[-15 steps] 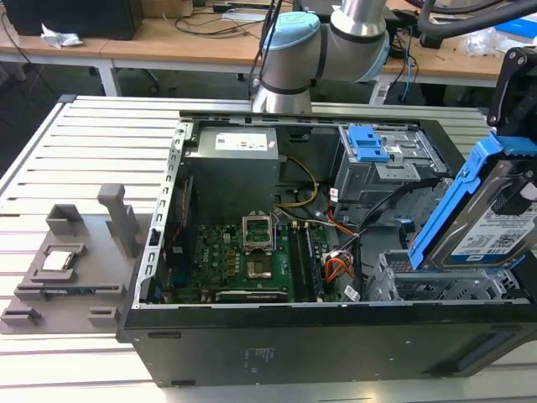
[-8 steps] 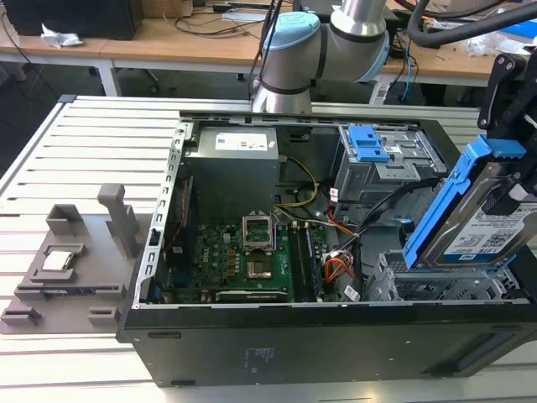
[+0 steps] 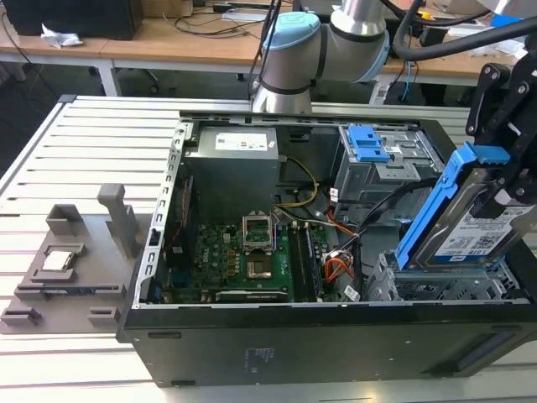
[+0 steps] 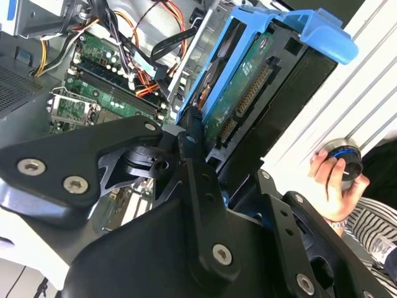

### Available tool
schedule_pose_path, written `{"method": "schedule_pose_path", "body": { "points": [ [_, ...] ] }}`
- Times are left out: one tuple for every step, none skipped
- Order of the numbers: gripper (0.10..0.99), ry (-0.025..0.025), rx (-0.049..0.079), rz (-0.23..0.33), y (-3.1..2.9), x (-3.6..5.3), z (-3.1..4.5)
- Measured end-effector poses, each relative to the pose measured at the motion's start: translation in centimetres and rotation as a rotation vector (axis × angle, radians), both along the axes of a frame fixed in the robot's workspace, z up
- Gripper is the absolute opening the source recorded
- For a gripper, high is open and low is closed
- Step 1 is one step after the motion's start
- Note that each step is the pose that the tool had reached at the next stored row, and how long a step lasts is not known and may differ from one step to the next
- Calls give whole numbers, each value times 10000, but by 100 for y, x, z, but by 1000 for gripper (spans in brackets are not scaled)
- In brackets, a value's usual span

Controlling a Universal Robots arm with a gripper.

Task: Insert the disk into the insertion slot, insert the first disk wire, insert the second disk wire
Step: 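Insert the disk into the insertion slot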

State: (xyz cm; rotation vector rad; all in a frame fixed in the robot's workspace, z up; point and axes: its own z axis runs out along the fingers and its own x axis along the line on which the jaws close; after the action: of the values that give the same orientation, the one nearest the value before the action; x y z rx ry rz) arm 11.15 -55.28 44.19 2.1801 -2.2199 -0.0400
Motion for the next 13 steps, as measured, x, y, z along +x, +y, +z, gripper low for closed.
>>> {"method": "schedule_pose_path", "body": {
  "points": [
    [361, 0, 0, -1, 6, -2, -11],
    [361, 0, -1, -1, 11, -3, -18],
    [361, 0, 0, -2, 17, -7, -27],
    [361, -1, 1, -1, 28, -10, -40],
    [361, 0, 1, -1, 41, -15, -53],
    [361, 0, 1, -1, 47, -19, -64],
    [361, -1, 2, -1, 51, -24, -76],
    [361, -1, 2, 0, 52, -27, -85],
    [361, -1, 1, 1, 52, -29, -91],
    [361, -1, -1, 1, 53, -30, -101],
    [361, -1, -1, 0, 54, -31, -109],
    [361, 0, -1, -1, 54, -32, -116],
    [361, 0, 0, -1, 53, -32, -126]
  ]
}}
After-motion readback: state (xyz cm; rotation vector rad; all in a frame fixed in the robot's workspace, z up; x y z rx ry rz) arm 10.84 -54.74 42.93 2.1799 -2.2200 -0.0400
